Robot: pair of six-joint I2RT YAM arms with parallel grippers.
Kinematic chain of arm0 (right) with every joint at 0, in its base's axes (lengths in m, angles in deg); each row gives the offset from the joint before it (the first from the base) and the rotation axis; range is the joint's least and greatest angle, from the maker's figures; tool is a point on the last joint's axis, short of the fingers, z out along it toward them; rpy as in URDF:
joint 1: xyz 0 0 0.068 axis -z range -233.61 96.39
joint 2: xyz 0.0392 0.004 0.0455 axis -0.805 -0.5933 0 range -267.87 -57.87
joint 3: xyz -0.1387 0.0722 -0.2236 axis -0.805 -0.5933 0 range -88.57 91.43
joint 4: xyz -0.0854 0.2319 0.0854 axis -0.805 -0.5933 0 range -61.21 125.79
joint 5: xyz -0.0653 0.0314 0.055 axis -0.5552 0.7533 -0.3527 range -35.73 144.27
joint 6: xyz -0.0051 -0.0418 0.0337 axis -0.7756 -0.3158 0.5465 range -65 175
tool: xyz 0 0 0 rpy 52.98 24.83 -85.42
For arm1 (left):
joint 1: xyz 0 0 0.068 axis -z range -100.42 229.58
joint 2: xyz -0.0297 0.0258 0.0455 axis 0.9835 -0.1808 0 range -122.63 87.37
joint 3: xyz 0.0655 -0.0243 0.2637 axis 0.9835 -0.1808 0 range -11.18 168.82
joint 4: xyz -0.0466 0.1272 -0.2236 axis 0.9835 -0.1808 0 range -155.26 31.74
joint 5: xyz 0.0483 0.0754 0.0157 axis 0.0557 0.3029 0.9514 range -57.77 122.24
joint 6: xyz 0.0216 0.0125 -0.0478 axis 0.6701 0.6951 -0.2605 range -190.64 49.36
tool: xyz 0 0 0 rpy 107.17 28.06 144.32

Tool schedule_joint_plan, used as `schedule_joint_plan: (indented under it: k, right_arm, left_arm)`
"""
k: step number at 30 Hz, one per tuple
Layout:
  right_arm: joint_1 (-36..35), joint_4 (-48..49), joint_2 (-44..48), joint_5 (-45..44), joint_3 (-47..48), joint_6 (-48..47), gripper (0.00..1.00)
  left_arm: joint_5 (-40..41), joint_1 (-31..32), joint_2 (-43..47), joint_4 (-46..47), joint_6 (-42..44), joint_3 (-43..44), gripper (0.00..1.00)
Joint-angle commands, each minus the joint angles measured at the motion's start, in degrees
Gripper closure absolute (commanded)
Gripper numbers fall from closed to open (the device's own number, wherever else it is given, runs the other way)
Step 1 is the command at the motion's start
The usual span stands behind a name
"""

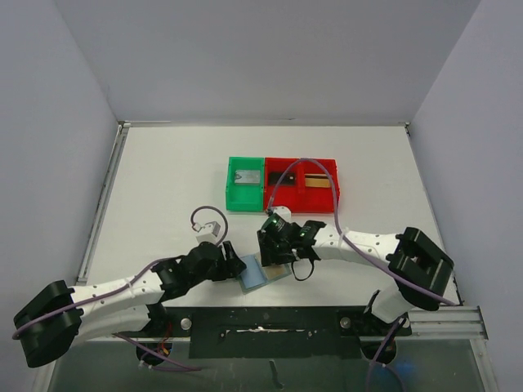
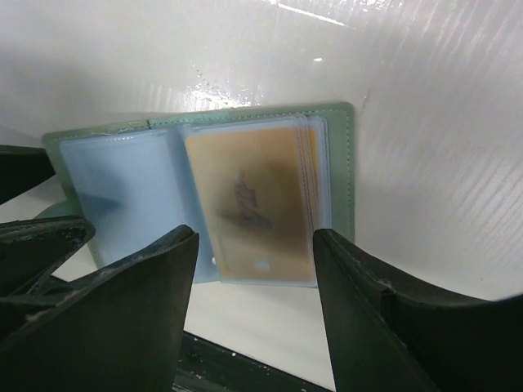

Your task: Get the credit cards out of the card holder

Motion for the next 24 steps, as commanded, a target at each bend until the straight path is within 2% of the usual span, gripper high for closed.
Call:
schedule_joint_plan:
  k: [1,6,17,24]
  right_arm:
    - [-2.54,-4.45,-3.24,-5.52,5.9,-1.4,0.4]
    - [-3.85,-5.82,-6.89,-6.87,8.72,-2.13,0.38]
    - [-5.67,-10.67,-12.36,-10.26,12.19,-1.96,0.31]
    - [-7.05,-12.09,-10.17,-12.07,14.45,-2.28,0.3]
  left_arm:
    - [-0.99,-0.53,-1.08,0.69,1.45,2.9,0.46]
    - [-1.64,-0.62,-1.06,0.91,1.55,2.78,0.56]
    - [-2.3,-0.79,-1.21,1.51,1.65,2.16,0.62]
    - [-2.45,-0.8,-1.43,1.82,1.83,2.24,0.67]
